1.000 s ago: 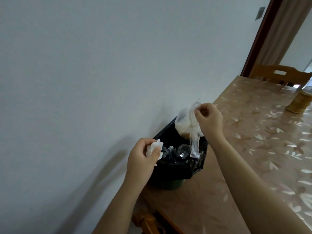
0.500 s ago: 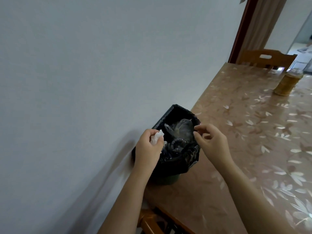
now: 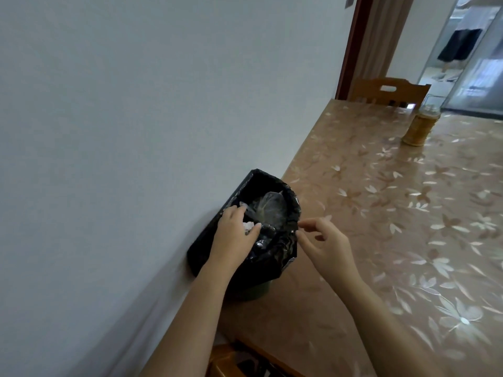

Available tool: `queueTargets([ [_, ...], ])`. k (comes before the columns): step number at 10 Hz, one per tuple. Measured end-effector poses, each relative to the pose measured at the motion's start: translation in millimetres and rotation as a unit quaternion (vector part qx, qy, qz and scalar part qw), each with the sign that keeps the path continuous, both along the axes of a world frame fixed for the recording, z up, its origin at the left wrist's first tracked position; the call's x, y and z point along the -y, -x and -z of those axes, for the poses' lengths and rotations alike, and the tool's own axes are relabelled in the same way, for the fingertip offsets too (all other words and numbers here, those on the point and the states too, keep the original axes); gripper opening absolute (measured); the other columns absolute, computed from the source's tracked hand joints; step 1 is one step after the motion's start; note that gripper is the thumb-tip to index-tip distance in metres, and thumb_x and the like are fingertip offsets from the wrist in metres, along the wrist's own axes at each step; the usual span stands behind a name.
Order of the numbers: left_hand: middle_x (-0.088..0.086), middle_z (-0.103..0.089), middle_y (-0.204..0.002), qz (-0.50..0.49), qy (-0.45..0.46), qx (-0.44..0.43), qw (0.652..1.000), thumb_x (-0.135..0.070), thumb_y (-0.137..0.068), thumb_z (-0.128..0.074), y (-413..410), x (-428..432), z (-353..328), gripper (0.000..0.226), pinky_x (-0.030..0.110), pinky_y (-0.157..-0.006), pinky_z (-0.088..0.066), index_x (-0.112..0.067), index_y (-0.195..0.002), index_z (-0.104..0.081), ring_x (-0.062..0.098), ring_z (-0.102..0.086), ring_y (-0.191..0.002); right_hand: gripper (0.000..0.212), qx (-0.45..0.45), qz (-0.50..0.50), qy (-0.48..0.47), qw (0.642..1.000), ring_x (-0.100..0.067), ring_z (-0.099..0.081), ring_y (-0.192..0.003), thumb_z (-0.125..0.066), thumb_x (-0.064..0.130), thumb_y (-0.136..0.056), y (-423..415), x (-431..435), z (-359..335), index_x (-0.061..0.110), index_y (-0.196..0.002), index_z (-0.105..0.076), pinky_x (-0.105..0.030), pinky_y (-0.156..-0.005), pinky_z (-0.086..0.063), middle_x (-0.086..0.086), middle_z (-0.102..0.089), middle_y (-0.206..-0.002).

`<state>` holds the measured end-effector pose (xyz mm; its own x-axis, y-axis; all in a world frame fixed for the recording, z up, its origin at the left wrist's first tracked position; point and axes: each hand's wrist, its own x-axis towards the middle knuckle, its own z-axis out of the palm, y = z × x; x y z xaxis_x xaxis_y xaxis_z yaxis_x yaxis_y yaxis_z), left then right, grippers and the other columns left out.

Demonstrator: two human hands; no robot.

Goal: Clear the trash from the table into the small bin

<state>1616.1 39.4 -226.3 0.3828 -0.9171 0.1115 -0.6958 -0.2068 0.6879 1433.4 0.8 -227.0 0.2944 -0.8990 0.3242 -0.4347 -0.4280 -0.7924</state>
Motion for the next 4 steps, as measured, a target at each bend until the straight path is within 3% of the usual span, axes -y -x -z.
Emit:
queueTargets([
  [1,0.012,-0.039,-0.138,0.003,0.001,0.047,0.999,-0.032,-0.089,-0.055,6,-4,1,0.051,0.035,-0.101,-0.033,-0.009,-0.131,-0.039,0.024,-0.034,-0.126,0.014,-0.022,0.009,0.002,1.000,-0.008,-0.058,-0.086,-0.066,0.017,-0.080,4,-3,-4,0.021,-0.094,-0.064,-0.010,-0.072,-0.038,0.005,-0.065,-0.087],
  [3,0.017,-0.042,-0.137,0.026,0.057,0.127,0.990,-0.028,-0.089,-0.054,25,-27,-5,0.047,0.040,-0.105,-0.031,-0.006,-0.129,-0.043,0.028,-0.034,-0.128,0.028,-0.086,0.007,0.009,0.996,-0.022,-0.054,-0.108,-0.065,0.016,-0.081,9,-20,-15,0.012,-0.109,-0.062,-0.035,-0.092,-0.044,-0.006,-0.065,-0.107],
  [4,0.018,-0.045,-0.135,0.037,0.071,0.157,0.984,-0.026,-0.088,-0.055,31,-43,-5,0.046,0.042,-0.104,-0.032,-0.005,-0.128,-0.046,0.030,-0.037,-0.127,0.031,-0.108,0.012,0.022,0.994,-0.024,-0.053,-0.108,-0.064,0.015,-0.081,8,-33,-17,0.009,-0.112,-0.060,-0.031,-0.091,-0.041,-0.008,-0.064,-0.110],
])
